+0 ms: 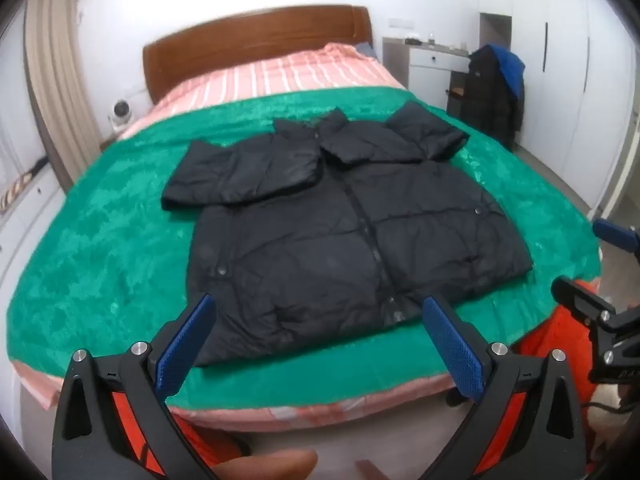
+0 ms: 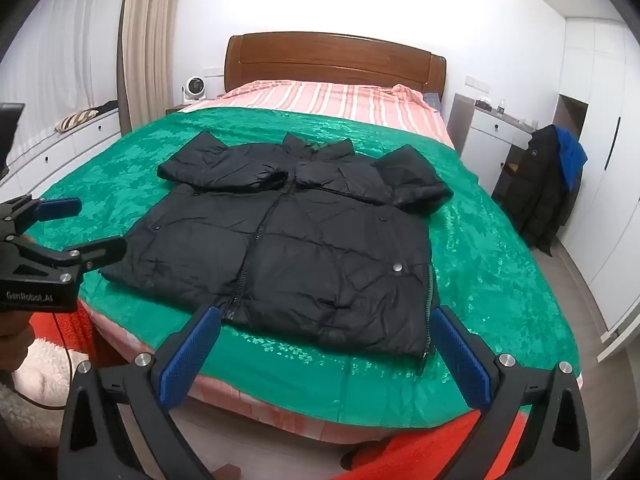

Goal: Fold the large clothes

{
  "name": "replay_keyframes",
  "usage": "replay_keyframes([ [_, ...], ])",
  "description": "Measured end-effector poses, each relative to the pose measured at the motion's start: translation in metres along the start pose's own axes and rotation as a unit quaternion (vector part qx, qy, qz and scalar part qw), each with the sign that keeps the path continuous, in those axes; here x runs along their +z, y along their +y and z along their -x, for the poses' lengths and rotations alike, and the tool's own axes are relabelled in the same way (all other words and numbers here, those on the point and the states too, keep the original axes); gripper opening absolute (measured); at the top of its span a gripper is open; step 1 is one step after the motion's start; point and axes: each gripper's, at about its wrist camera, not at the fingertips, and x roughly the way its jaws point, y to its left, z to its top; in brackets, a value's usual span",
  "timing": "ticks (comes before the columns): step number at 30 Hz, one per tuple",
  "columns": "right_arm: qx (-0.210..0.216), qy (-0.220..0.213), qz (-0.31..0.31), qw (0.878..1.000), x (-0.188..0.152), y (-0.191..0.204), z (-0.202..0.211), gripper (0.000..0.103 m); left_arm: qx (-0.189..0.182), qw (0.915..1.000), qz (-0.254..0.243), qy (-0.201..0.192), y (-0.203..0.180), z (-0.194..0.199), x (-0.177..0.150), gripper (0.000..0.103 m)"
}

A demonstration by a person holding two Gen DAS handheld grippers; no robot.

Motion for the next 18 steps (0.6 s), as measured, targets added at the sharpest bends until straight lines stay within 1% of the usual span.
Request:
replay_keyframes([
  [2,-0.001,0.000,0.001,1.000,0.001,-0.004,-0.001,0.103,-0.005,1.0000,0.006,-0.001,-0.004,0.005,-0.002,0.103],
  [3,-0.003,-0.004,0.003,1.000,0.002,-0.007,-0.001,0.103,-0.021,0.9996,0.018,0.003,0.000,0.004,-0.007,0.103],
  [4,-0.006,-0.011,0.006,1.000,0.001,-0.006,0.000,0.103,-0.028,0.9991,0.024,0.023,0.003,-0.002,-0.004,0.103],
  [5,-0.007,-0.011,0.007,1.000,0.000,-0.005,0.000,0.103,-0.028,0.9991,0.024,0.021,0.003,0.000,-0.005,0.103],
  [6,-0.008,-0.013,0.010,1.000,-0.002,0.003,0.001,0.103,-0.027,0.9990,0.025,0.026,0.003,-0.001,-0.005,0.103],
  [7,-0.005,-0.008,0.008,1.000,0.000,0.001,0.000,0.103,-0.029,0.9988,0.026,0.030,0.005,-0.003,-0.004,0.103],
  [9,-0.004,-0.006,0.006,1.000,0.000,0.004,0.000,0.103,-0.018,0.9991,0.011,0.036,-0.005,-0.008,-0.002,0.103],
  [10,-0.002,-0.005,0.006,1.000,-0.001,0.004,0.000,0.103,-0.023,0.9990,0.010,0.037,0.002,-0.006,0.003,0.103],
  [13,0.005,-0.001,0.002,1.000,-0.001,0.001,-0.002,0.103,-0.029,0.9988,0.009,0.037,0.002,-0.005,0.004,0.103],
  [18,0.005,-0.002,0.001,1.000,-0.001,0.002,-0.002,0.103,-0.026,0.9988,0.011,0.040,0.003,-0.007,0.004,0.103],
])
